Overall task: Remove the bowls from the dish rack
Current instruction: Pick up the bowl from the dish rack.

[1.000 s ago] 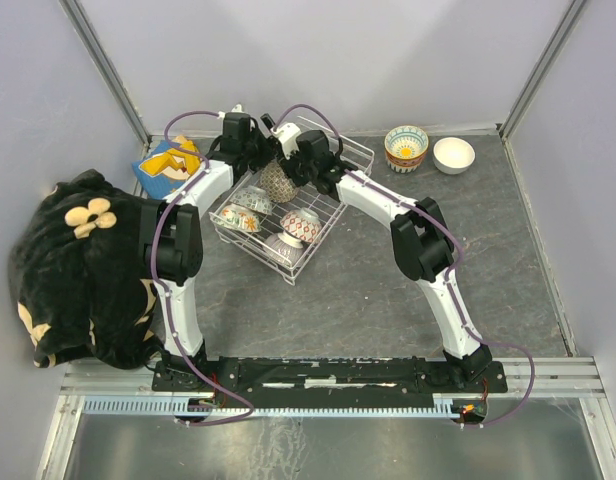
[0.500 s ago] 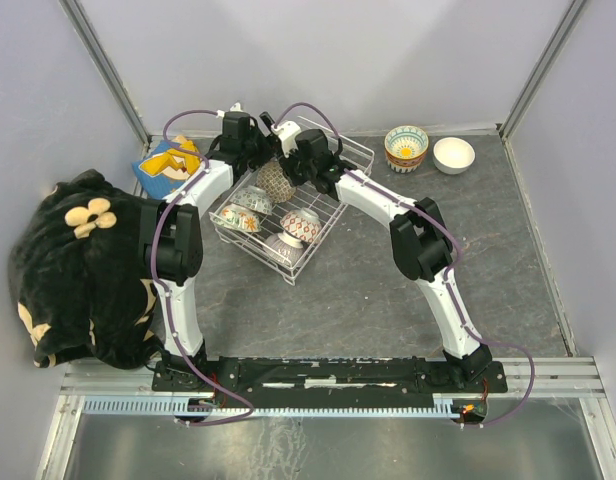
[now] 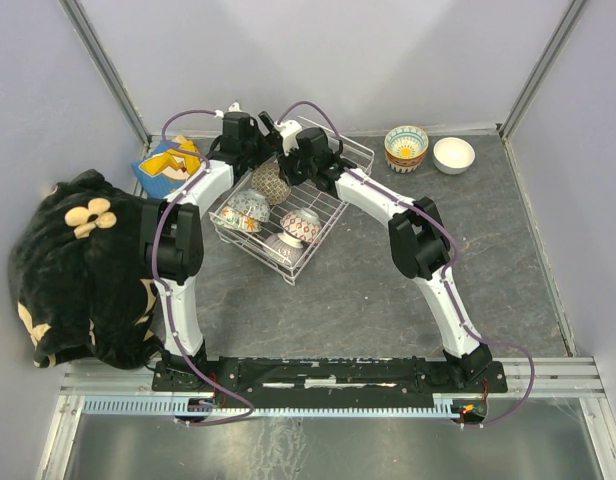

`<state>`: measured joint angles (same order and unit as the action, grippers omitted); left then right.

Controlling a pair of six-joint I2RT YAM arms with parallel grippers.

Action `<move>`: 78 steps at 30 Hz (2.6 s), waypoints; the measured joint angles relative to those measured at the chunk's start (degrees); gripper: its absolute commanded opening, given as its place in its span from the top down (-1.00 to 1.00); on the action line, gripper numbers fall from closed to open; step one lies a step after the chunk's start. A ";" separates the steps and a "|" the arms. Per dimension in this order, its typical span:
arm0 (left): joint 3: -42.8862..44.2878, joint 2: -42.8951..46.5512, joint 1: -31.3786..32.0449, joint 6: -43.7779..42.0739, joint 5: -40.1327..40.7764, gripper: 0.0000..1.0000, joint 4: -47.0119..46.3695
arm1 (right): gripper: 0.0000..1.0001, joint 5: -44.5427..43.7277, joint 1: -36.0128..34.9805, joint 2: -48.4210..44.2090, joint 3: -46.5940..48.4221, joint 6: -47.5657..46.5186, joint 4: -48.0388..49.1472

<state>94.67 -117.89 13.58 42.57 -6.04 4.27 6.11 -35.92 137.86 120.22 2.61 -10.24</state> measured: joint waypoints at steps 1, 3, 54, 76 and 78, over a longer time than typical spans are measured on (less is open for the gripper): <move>0.00 -0.15 0.00 0.00 0.02 -0.98 -0.04 | 0.31 0.22 0.07 0.04 0.00 0.33 -0.07; 0.00 -0.50 0.00 0.00 0.02 -0.99 -0.11 | 0.31 0.87 0.22 0.37 0.00 0.98 -0.11; 0.66 -0.68 1.25 2.32 -2.03 -0.99 0.35 | 0.25 -7.02 3.41 -2.49 -11.13 2.60 9.42; -8.13 9.27 1.11 3.06 2.60 -0.99 -6.54 | 0.84 -7.13 3.04 -3.37 -10.86 7.28 9.51; -9.16 10.75 1.11 3.30 3.17 -0.99 -7.65 | 0.91 -7.13 3.10 -3.45 -10.91 7.76 9.44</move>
<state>85.52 -107.13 14.70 45.87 -2.87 -3.38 -1.02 -32.82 134.41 109.32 10.37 -0.80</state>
